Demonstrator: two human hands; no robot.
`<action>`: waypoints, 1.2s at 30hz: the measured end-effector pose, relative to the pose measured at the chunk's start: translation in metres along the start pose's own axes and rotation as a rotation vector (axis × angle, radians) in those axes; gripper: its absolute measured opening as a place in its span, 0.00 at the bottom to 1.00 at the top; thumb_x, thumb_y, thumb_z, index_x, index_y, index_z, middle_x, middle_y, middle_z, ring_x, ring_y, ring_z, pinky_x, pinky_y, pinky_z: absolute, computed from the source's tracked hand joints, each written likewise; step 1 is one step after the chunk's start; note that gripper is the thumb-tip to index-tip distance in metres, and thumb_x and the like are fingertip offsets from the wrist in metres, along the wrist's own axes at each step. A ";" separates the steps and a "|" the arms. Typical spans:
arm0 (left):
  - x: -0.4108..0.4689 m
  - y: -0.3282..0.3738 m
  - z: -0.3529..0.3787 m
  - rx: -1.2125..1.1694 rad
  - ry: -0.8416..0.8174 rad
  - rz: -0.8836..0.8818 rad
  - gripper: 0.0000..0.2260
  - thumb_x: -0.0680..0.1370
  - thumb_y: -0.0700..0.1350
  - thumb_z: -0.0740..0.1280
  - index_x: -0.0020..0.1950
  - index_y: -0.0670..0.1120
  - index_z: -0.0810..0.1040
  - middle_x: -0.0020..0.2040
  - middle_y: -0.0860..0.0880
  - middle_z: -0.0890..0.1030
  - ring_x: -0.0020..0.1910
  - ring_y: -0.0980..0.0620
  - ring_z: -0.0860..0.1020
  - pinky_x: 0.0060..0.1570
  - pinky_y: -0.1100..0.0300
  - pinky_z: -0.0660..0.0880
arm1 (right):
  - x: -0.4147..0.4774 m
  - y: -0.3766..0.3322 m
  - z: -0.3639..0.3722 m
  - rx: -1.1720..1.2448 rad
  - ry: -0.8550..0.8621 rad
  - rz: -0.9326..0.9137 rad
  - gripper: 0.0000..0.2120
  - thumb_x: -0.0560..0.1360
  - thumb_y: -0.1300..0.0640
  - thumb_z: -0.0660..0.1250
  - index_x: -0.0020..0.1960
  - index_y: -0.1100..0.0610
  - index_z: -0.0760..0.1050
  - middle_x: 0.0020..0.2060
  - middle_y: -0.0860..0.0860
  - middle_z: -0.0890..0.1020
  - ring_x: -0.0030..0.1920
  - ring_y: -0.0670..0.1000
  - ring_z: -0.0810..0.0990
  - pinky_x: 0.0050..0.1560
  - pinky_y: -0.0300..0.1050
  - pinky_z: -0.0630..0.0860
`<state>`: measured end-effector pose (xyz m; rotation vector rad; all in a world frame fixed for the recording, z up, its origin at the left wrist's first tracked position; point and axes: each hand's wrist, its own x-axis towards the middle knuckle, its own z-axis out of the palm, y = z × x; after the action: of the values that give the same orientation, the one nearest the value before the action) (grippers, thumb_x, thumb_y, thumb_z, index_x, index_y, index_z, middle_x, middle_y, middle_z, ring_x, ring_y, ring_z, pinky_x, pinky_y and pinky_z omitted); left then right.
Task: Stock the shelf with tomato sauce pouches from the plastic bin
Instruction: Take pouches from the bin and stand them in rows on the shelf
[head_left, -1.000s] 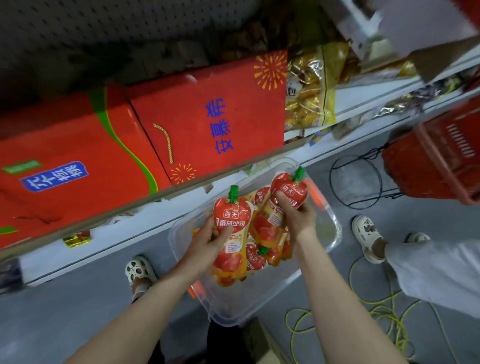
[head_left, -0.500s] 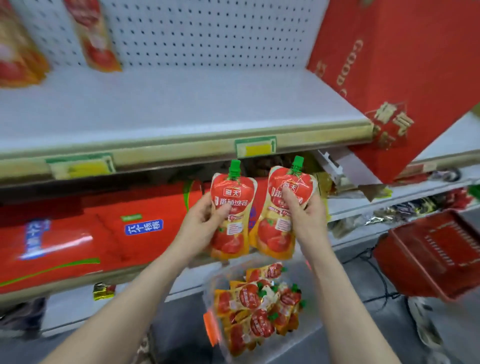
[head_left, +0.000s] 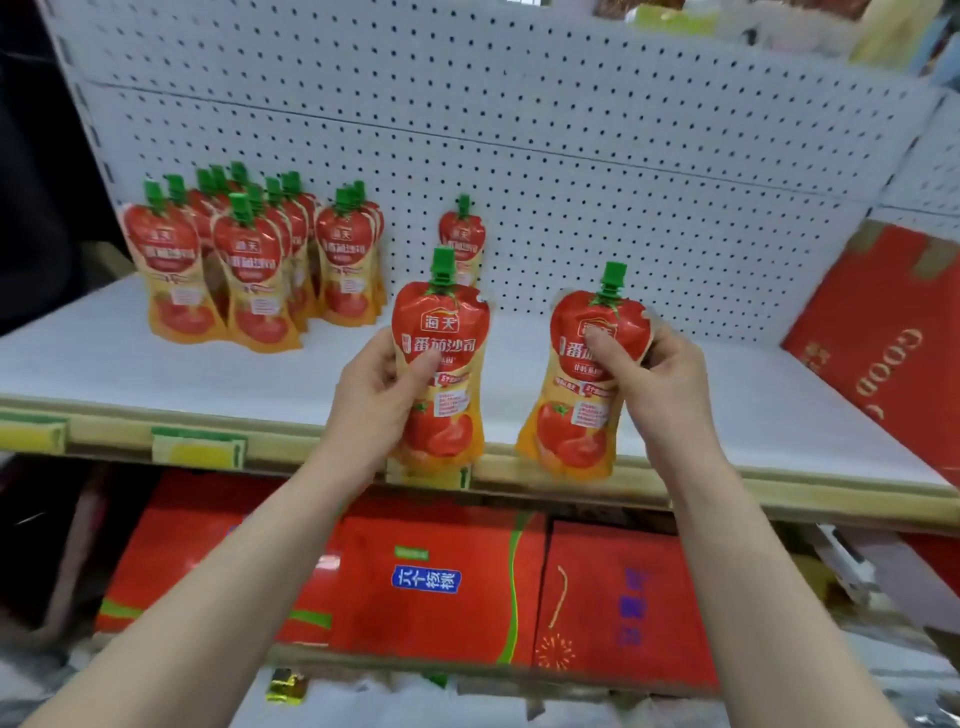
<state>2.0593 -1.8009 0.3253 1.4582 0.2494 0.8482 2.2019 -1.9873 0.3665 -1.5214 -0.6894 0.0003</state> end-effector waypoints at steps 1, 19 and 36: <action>0.009 0.001 -0.014 -0.010 0.031 0.005 0.10 0.77 0.45 0.67 0.57 0.46 0.78 0.48 0.48 0.85 0.47 0.51 0.83 0.47 0.57 0.79 | 0.010 -0.004 0.014 0.012 -0.030 0.003 0.03 0.74 0.59 0.73 0.44 0.55 0.80 0.40 0.49 0.85 0.42 0.48 0.84 0.44 0.41 0.80; 0.087 -0.020 -0.157 0.006 0.313 -0.071 0.11 0.79 0.45 0.66 0.61 0.49 0.76 0.53 0.52 0.84 0.51 0.55 0.83 0.46 0.62 0.80 | 0.148 0.037 0.232 -0.077 -0.278 0.080 0.07 0.74 0.63 0.73 0.39 0.53 0.80 0.37 0.49 0.85 0.39 0.45 0.84 0.41 0.42 0.81; 0.095 -0.029 -0.172 0.023 0.293 -0.072 0.10 0.78 0.46 0.66 0.59 0.50 0.77 0.54 0.49 0.84 0.54 0.51 0.82 0.50 0.56 0.79 | 0.175 0.071 0.293 -0.065 -0.225 0.030 0.05 0.72 0.53 0.74 0.47 0.50 0.84 0.45 0.49 0.87 0.47 0.51 0.86 0.51 0.57 0.83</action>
<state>2.0280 -1.6056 0.3048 1.3353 0.5293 1.0021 2.2527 -1.6431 0.3446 -1.6088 -0.8520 0.1756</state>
